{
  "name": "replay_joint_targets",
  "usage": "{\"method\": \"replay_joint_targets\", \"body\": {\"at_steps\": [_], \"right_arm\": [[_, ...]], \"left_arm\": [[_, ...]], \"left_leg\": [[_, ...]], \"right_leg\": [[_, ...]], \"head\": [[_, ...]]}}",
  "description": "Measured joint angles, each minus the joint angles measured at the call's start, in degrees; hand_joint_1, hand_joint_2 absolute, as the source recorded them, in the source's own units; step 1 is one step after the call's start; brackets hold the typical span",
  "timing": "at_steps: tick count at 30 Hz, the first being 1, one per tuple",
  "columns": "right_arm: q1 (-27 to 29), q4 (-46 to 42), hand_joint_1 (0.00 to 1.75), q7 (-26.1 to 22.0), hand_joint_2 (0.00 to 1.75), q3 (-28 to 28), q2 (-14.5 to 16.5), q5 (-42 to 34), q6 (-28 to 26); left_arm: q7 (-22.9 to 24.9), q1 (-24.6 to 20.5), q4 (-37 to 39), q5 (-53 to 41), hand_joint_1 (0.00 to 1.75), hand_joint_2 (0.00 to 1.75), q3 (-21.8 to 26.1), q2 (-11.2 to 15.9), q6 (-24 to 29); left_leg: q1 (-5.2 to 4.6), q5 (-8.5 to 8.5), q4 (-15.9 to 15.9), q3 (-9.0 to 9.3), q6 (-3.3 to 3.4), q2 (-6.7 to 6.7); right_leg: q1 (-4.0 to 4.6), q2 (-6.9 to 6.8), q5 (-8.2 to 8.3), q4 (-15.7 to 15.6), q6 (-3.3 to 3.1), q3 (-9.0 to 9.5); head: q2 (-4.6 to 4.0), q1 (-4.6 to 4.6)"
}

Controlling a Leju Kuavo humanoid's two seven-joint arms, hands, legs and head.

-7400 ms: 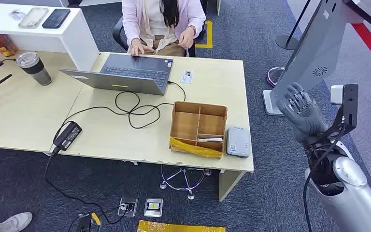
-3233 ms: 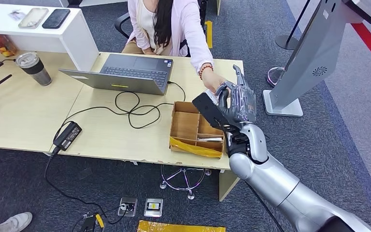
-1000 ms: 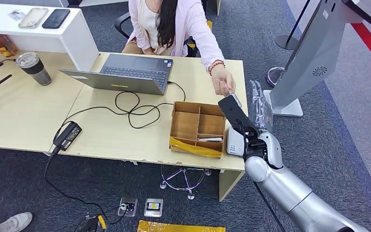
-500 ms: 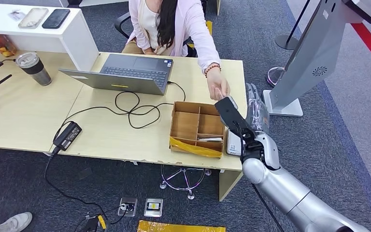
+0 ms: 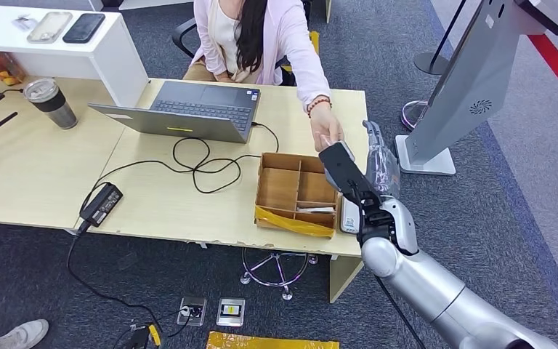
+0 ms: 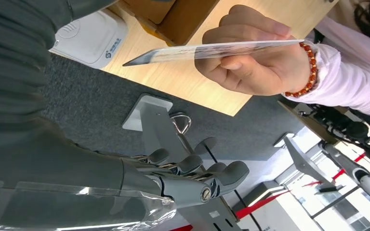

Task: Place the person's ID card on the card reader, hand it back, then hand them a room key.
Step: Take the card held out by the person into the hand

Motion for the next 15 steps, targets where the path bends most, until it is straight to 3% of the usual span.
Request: {"method": "replay_joint_targets", "body": {"at_steps": [3, 7, 15], "right_arm": [[-0.1, -0.6, 0.0, 0.0, 1.75, 0.0, 0.0, 0.0, 0.0], [-0.1, -1.1, 1.75, 0.0, 1.75, 0.0, 0.0, 0.0, 0.0], [-0.1, -1.5, 1.75, -1.1, 1.75, 0.0, -0.1, -1.1, 0.0]], "left_arm": [[0.0, 0.0, 0.0, 0.1, 0.0, 0.0, -0.3, 0.0, 0.0], [0.0, 0.0, 0.0, 0.1, 0.0, 0.0, -0.5, 0.0, 0.1], [0.0, 0.0, 0.0, 0.2, 0.0, 0.0, -0.7, 0.0, 0.1]], "left_leg": [[0.0, 0.0, 0.0, 0.0, 0.0, 0.0], [0.0, 0.0, 0.0, 0.0, 0.0, 0.0], [0.0, 0.0, 0.0, 0.0, 0.0, 0.0]], "right_leg": [[0.0, -0.01, 0.0, 0.0, 0.0, 0.0], [0.0, 0.0, 0.0, 0.0, 0.0, 0.0], [0.0, 0.0, 0.0, 0.0, 0.0, 0.0]], "head": [[0.0, 0.0], [0.0, -0.01], [0.0, -0.01]]}}
